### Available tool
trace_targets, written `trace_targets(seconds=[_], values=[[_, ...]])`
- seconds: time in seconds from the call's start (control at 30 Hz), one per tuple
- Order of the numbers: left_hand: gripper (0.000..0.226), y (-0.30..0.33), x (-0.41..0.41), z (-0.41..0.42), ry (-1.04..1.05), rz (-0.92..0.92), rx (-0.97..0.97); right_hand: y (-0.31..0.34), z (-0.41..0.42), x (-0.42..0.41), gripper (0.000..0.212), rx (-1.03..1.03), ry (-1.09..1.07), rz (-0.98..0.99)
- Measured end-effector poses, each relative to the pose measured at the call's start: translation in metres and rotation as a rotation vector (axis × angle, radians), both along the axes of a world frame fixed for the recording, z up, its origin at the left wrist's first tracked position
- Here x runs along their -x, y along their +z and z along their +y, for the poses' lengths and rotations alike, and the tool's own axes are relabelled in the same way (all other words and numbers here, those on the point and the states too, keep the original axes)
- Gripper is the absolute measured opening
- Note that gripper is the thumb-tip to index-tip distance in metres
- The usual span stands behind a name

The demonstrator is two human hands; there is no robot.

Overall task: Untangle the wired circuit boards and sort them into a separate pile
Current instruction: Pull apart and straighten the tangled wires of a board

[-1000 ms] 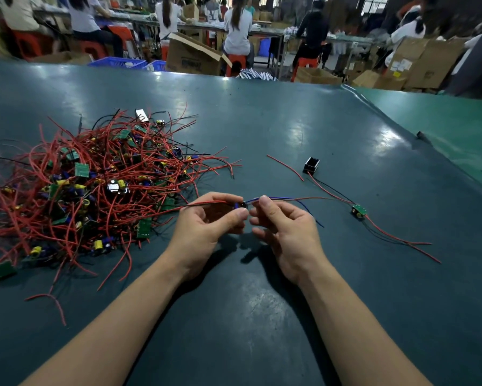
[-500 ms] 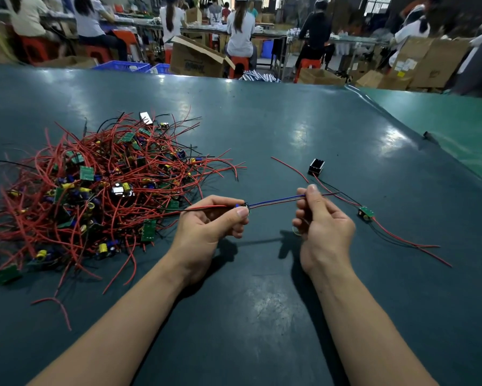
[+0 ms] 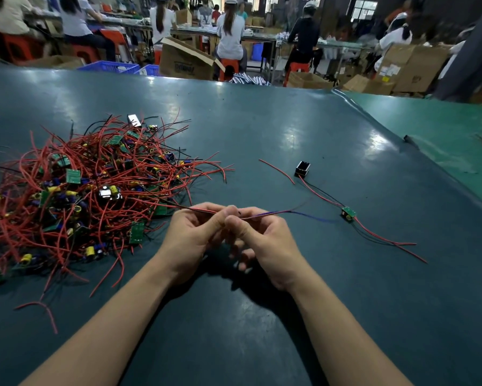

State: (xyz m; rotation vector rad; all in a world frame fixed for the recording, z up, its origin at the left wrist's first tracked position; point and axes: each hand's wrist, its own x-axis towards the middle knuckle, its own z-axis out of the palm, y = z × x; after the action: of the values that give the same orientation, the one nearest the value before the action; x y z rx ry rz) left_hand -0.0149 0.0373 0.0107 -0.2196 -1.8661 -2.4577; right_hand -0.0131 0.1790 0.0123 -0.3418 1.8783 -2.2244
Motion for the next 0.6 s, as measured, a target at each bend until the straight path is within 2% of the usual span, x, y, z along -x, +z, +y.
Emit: trace_targets(seconds=[0.07, 0.17, 0.27, 0.33, 0.47, 0.53, 0.6], values=[[0.026, -0.001, 0.002, 0.000, 0.023, 0.002, 0.042, -0.002, 0.001, 0.000, 0.017, -0.035, -0.111, 0.083], [0.027, -0.001, 0.005, 0.001, 0.052, -0.032, 0.009, -0.004, 0.003, 0.001, 0.026, -0.174, -0.256, 0.259], [0.026, -0.002, 0.004, 0.000, 0.020, -0.024, 0.052, -0.001, 0.005, -0.003, 0.028, -0.076, -0.190, 0.135], [0.023, -0.001, 0.003, 0.000, -0.009, -0.017, 0.017, 0.001, 0.006, -0.004, 0.025, -0.072, -0.188, 0.134], [0.031, 0.003, 0.004, 0.004, 0.078, -0.053, -0.036, 0.004, 0.008, 0.001, 0.028, -0.011, -0.553, 0.190], [0.027, 0.003, 0.005, 0.002, 0.201, -0.034, -0.008, 0.008, 0.019, 0.008, 0.029, 0.113, -0.774, 0.110], [0.022, 0.001, 0.004, -0.003, 0.341, 0.049, 0.146, 0.013, 0.036, 0.013, 0.031, 0.313, -0.966, -0.029]])
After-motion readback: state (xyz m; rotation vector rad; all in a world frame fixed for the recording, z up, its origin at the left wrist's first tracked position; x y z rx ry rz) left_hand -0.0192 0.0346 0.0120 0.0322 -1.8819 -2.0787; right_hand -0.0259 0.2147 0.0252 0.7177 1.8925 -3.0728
